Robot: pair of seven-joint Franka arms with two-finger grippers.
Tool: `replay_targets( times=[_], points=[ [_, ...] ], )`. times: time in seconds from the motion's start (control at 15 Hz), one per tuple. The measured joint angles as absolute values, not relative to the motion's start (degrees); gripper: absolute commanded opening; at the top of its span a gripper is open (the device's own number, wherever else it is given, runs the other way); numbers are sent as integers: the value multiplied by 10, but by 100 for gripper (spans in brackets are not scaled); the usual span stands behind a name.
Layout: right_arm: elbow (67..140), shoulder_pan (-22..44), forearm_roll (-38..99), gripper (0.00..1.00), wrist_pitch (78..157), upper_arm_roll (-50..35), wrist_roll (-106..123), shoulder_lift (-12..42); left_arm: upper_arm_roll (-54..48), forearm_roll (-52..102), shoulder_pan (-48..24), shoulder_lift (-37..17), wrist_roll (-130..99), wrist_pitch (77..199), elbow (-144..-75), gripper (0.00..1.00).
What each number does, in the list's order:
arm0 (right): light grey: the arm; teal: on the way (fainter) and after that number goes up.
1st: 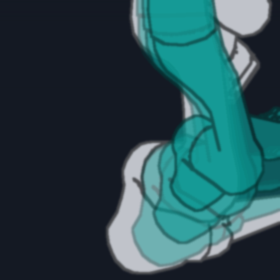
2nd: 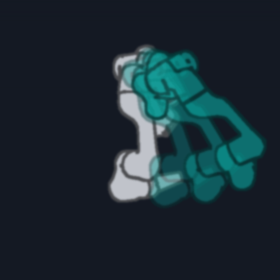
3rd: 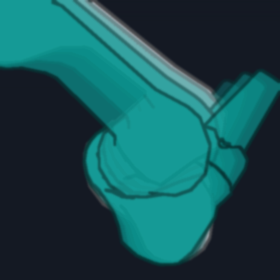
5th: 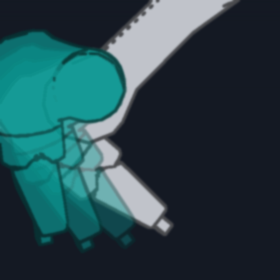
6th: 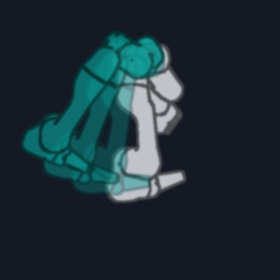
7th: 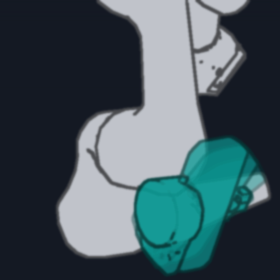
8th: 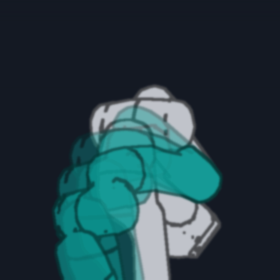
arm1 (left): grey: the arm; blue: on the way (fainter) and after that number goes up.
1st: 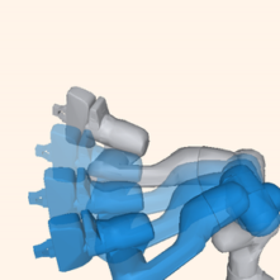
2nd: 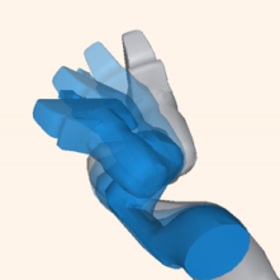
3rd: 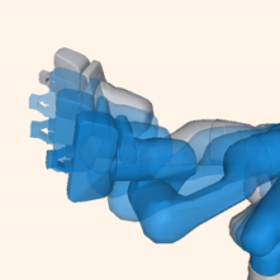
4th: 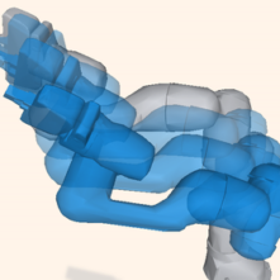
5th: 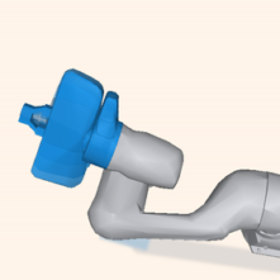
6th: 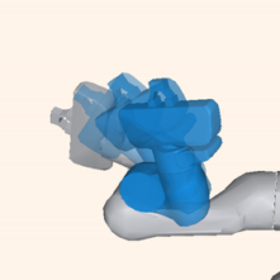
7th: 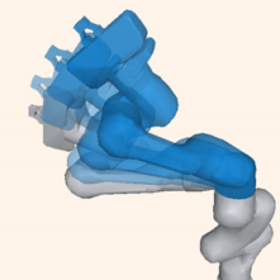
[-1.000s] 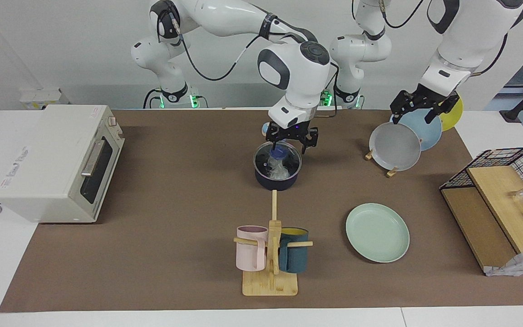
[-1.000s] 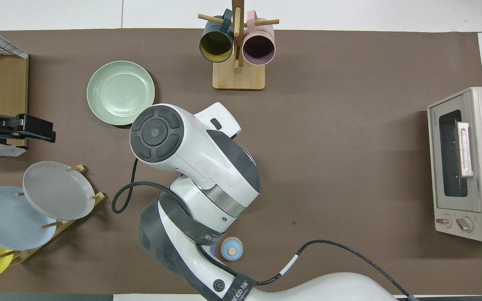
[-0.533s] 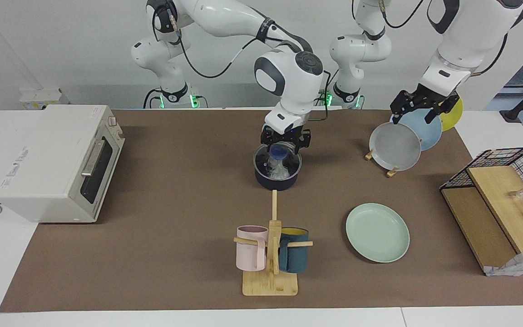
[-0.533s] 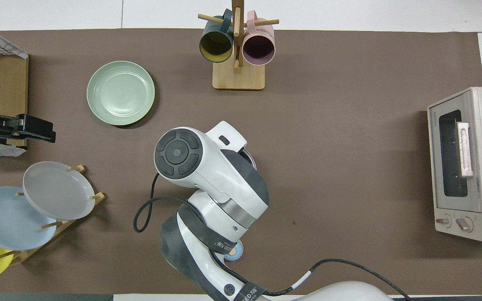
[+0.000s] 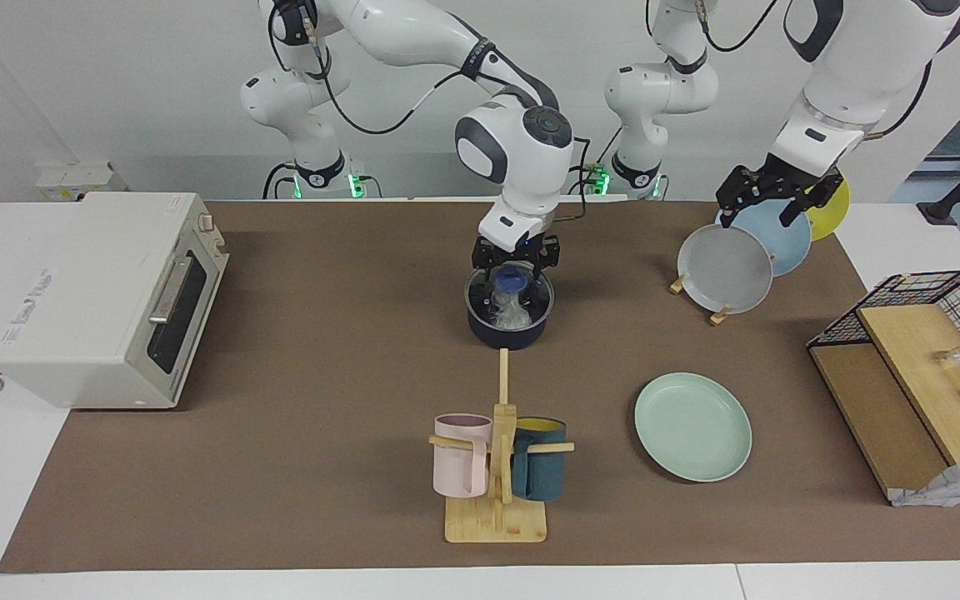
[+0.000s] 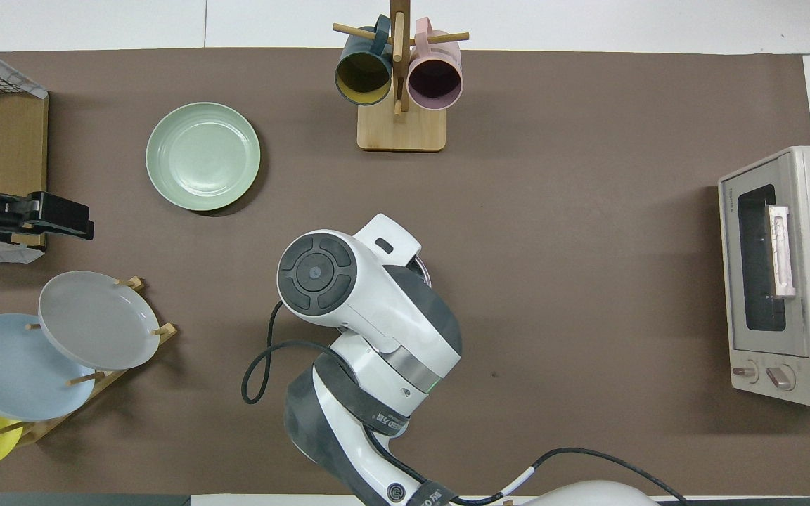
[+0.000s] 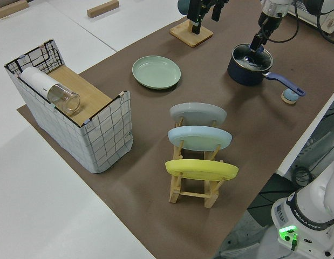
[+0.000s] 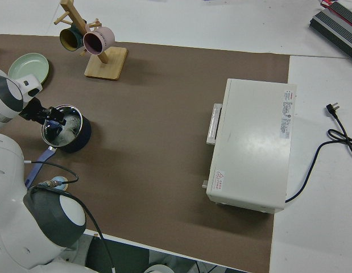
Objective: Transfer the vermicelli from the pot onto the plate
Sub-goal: 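Lift the glass lid up off the saucepan with the right gripper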
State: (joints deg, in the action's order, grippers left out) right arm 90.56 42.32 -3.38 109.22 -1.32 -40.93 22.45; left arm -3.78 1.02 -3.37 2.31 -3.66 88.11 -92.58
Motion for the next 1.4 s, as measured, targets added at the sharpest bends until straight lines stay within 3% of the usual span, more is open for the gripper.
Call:
replay_targets(
  times=[0.27,0.6,1.07,1.4],
  points=[
    [907,423,-34,82,1097,-13,-406,224,-38,10,-34,23,-37,881,-926,100],
    [909,423,-34,62,1103,-13,-400,224,-38,10,-34,23,-37,881,-926,100],
    [907,421,-33,58,1103,-12,-399,222,-38,10,-34,23,-37,881,-926,100],
    [861,392,-32,58,1083,-11,-398,212,-38,10,-34,23,-37,881,-926,100]
  ],
)
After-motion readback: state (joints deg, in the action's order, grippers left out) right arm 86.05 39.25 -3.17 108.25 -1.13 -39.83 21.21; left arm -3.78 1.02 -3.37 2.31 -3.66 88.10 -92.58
